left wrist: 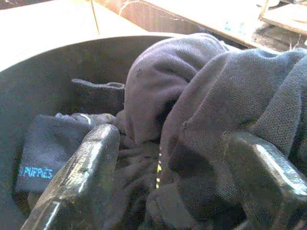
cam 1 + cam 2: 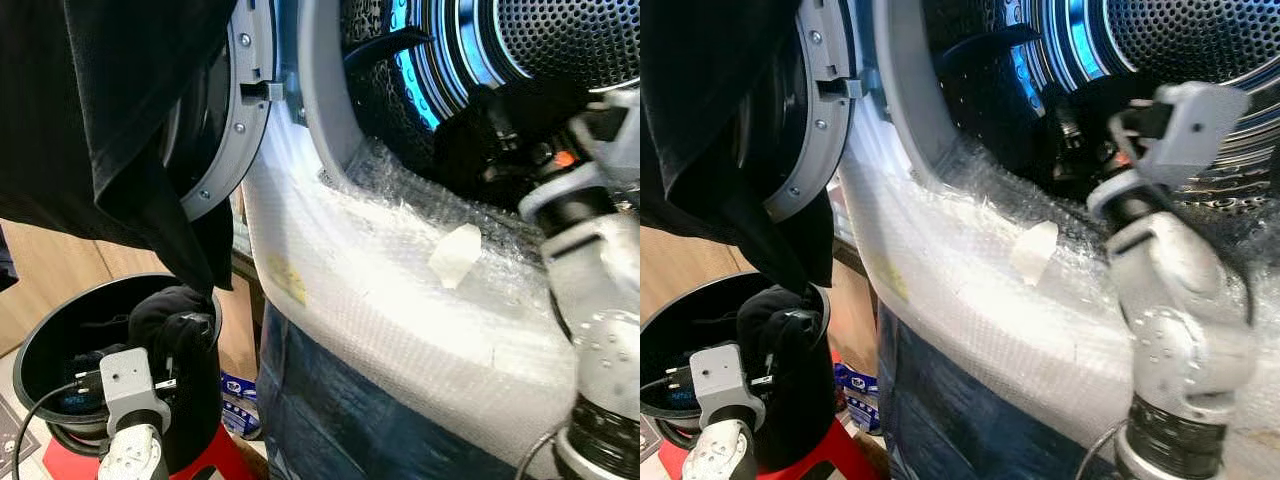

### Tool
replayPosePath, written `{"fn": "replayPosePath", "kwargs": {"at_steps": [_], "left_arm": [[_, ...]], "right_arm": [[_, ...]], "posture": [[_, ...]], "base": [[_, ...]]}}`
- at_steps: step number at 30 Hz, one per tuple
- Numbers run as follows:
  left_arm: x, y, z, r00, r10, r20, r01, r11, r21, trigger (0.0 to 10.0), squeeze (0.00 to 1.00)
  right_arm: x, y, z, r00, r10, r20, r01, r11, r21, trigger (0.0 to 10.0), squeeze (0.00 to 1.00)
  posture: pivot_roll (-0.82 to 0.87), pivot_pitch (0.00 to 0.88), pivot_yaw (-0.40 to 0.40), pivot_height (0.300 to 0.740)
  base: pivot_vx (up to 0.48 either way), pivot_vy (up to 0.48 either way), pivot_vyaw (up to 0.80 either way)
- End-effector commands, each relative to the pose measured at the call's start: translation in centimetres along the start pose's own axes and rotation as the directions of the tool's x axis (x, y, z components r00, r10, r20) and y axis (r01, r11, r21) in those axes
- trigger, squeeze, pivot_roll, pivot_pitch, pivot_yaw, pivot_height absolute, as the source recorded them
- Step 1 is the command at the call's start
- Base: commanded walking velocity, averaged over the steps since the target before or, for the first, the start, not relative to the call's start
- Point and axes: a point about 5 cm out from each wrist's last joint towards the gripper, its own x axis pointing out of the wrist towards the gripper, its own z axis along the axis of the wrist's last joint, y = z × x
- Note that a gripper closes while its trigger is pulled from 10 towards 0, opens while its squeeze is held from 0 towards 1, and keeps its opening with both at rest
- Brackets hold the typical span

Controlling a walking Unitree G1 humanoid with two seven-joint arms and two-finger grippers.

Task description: Clothes washing

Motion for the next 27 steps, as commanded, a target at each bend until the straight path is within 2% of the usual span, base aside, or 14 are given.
{"fn": "replayPosePath", "kwargs": {"at_steps": [1, 4, 5, 8, 13, 15, 17, 21, 24, 25, 26, 27], "left_arm": [[-0.1, -0.2, -0.4, 1.000, -0.011, -0.029, 0.011, 1.000, -0.001, 10.0, 0.00], [-0.1, -0.1, -0.4, 1.000, -0.009, -0.028, 0.009, 1.000, 0.000, 10.0, 0.00], [-0.1, 0.0, -0.4, 1.000, -0.006, -0.028, 0.006, 1.000, 0.002, 10.0, 0.00], [-0.1, 0.1, -0.3, 1.000, -0.004, -0.026, 0.004, 1.000, 0.003, 10.0, 0.00], [-0.1, 0.1, -0.3, 1.000, -0.005, -0.024, 0.005, 1.000, 0.002, 10.0, 0.00], [-0.1, 0.0, -0.2, 1.000, -0.008, -0.021, 0.008, 1.000, 0.000, 10.0, 0.00], [-0.1, 0.0, -0.2, 1.000, -0.010, -0.020, 0.010, 1.000, 0.001, 10.0, 0.00], [-0.1, 0.0, -0.2, 1.000, -0.011, -0.018, 0.011, 1.000, 0.000, 10.0, 0.00], [0.0, 0.0, -0.2, 1.000, -0.012, -0.018, 0.012, 1.000, 0.000, 10.0, 0.00], [0.0, 0.0, -0.2, 1.000, -0.012, -0.017, 0.012, 1.000, 0.000, 10.0, 0.00], [0.0, 0.0, -0.2, 1.000, -0.012, -0.016, 0.012, 1.000, 0.000, 10.0, 0.00], [0.0, -0.1, -0.2, 1.000, -0.012, -0.014, 0.012, 1.000, -0.002, 10.0, 0.00]], "right_arm": [[-1.1, 0.5, 0.5, 0.990, 0.141, -0.016, -0.141, 0.990, 0.004, 10.0, 0.00], [-2.0, 1.1, 0.6, 0.967, 0.251, -0.035, -0.250, 0.968, 0.027, 10.0, 0.00], [-2.8, 1.7, 0.7, 0.937, 0.347, -0.048, -0.344, 0.937, 0.067, 10.0, 0.00], [-4.3, 2.5, 0.5, 0.880, 0.467, -0.081, -0.460, 0.883, 0.098, 10.0, 0.00], [-5.5, 2.5, 0.4, 0.848, 0.522, -0.094, -0.509, 0.851, 0.133, 10.0, 0.00], [-5.8, 2.6, 1.4, 0.831, 0.555, -0.025, -0.543, 0.821, 0.178, 10.0, 0.00], [-6.3, 2.2, 1.4, 0.830, 0.557, -0.033, -0.543, 0.820, 0.180, 10.0, 0.00], [-6.7, 1.5, 0.5, 0.843, 0.526, -0.112, -0.508, 0.848, 0.154, 10.0, 0.00], [-6.8, 1.1, 0.3, 0.861, 0.498, -0.107, -0.477, 0.862, 0.172, 10.0, 0.00], [-6.8, 0.9, 0.4, 0.885, 0.465, -0.037, -0.444, 0.863, 0.242, 10.0, 0.00], [-6.8, 0.9, 0.4, 0.891, 0.454, -0.002, -0.436, 0.856, 0.279, 10.0, 0.00], [-7.1, 1.2, 0.3, 0.895, 0.439, 0.074, -0.434, 0.823, 0.365, 10.0, 0.00]], "posture": [[0.05, 0.005, -0.039, 0.740], [0.05, 0.009, -0.041, 0.740], [0.05, 0.011, -0.040, 0.740], [0.05, 0.015, -0.039, 0.740], [0.05, 0.017, -0.039, 0.740], [0.05, 0.019, -0.035, 0.740], [0.05, 0.019, -0.032, 0.740], [0.04, 0.020, -0.035, 0.740], [0.05, 0.020, -0.035, 0.740], [0.04, 0.019, -0.037, 0.740], [0.04, 0.017, -0.039, 0.740], [0.05, 0.016, -0.041, 0.740]], "base": [[0.000, 0.000, 0.00], [0.000, 0.000, 0.00], [0.000, 0.000, 0.00], [0.000, 0.000, 0.00], [0.000, 0.000, 0.00], [0.000, 0.000, 0.00], [0.000, 0.000, 0.00], [0.000, 0.000, 0.00], [0.000, 0.000, 0.00], [0.000, 0.000, 0.00], [0.000, 0.000, 0.00], [0.000, 0.000, 0.00]]}}
